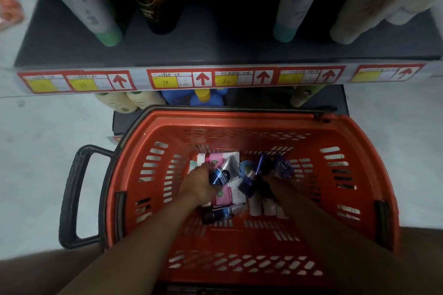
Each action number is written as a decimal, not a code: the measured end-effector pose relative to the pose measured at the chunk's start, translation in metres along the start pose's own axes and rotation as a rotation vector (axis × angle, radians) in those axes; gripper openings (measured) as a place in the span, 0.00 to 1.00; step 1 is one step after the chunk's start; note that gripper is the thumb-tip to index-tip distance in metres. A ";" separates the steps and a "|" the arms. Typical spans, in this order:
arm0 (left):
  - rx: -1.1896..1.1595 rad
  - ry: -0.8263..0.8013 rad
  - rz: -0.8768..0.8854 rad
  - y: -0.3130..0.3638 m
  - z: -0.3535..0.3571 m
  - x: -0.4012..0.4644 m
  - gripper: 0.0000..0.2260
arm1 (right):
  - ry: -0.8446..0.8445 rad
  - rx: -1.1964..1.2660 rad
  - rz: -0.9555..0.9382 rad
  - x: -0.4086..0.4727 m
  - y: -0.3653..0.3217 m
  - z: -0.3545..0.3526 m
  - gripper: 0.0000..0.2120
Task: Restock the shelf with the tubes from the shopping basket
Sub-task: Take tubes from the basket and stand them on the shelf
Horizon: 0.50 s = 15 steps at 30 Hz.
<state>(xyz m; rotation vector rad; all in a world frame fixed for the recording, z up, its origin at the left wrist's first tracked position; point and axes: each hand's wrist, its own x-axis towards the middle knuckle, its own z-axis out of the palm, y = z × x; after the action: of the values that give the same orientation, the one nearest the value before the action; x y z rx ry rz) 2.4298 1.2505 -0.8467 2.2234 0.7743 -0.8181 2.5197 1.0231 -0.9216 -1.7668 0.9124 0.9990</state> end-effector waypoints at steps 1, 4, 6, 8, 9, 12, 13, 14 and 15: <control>-0.039 -0.024 -0.008 0.001 -0.001 0.000 0.25 | 0.001 0.007 0.021 -0.003 -0.004 0.000 0.24; -0.127 -0.071 -0.031 0.004 -0.006 -0.004 0.24 | -0.041 0.028 0.091 -0.013 -0.010 0.000 0.21; -0.177 -0.079 -0.056 0.006 -0.010 -0.009 0.23 | -0.069 -0.001 0.109 -0.018 -0.011 -0.003 0.20; -0.227 -0.078 -0.085 0.008 -0.013 -0.013 0.23 | -0.108 -0.049 0.099 -0.027 -0.015 -0.006 0.18; -0.248 -0.074 -0.097 0.010 -0.016 -0.016 0.23 | -0.123 -0.063 0.090 -0.038 -0.018 -0.010 0.16; -0.337 -0.076 -0.100 0.018 -0.024 -0.029 0.20 | -0.054 -0.175 -0.057 -0.067 -0.023 -0.023 0.13; -0.382 -0.078 -0.093 0.021 -0.026 -0.034 0.19 | -0.024 -0.215 -0.131 -0.072 -0.023 -0.025 0.13; -0.431 -0.083 -0.083 0.025 -0.029 -0.039 0.17 | -0.010 -0.229 -0.188 -0.075 -0.022 -0.027 0.13; -0.480 -0.080 -0.079 0.028 -0.032 -0.045 0.16 | -0.010 -0.229 -0.239 -0.078 -0.022 -0.028 0.14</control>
<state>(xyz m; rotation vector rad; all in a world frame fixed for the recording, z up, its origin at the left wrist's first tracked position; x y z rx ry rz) 2.4320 1.2422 -0.7855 1.7348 0.9154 -0.6690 2.5140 1.0176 -0.8359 -2.0051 0.5802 0.9842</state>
